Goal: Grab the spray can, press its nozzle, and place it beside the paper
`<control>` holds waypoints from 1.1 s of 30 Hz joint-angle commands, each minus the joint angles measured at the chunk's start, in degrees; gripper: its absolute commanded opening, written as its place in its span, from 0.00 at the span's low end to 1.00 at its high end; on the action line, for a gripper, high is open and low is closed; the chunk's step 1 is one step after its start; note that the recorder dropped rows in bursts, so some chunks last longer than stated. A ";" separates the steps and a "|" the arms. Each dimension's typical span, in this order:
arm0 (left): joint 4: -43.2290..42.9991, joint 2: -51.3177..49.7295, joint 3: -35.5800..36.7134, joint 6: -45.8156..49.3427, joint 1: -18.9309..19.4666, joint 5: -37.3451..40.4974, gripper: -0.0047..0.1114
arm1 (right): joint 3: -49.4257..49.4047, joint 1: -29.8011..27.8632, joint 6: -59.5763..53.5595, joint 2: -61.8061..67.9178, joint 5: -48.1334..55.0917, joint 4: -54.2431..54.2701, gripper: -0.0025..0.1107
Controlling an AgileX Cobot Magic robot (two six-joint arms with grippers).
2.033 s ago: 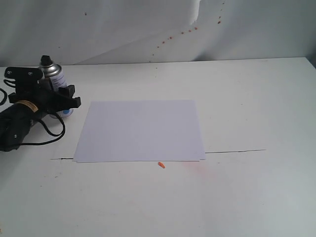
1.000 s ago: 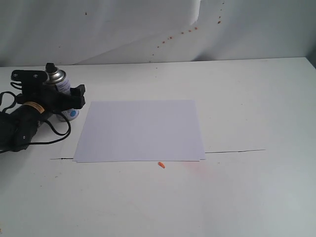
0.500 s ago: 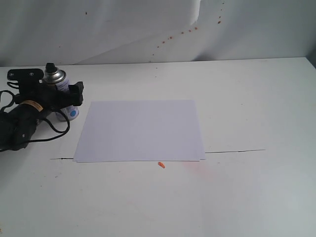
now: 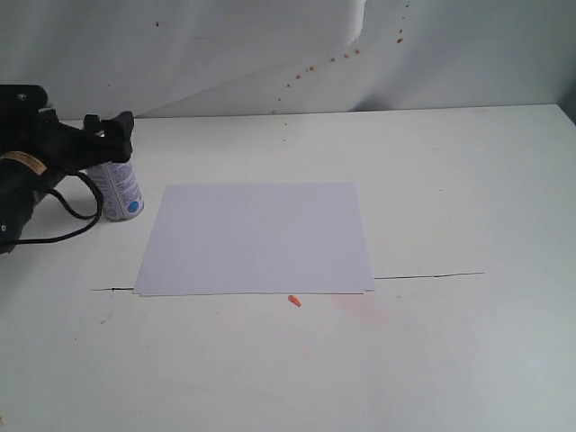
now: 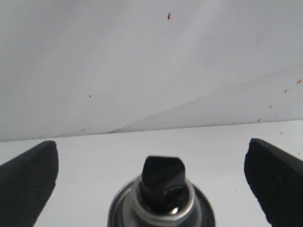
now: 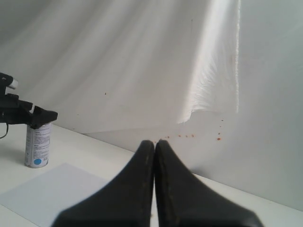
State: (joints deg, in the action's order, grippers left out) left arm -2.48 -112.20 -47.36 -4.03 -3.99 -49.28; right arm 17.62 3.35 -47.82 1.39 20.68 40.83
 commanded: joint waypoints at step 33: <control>-2.62 75.25 5.01 1.27 0.08 59.83 0.04 | -0.41 0.16 0.04 -0.19 -0.45 -0.18 0.02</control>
State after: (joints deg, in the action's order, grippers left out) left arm -4.50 -39.75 -42.68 -3.22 -3.99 10.38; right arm 17.62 3.35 -47.82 1.39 20.68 40.83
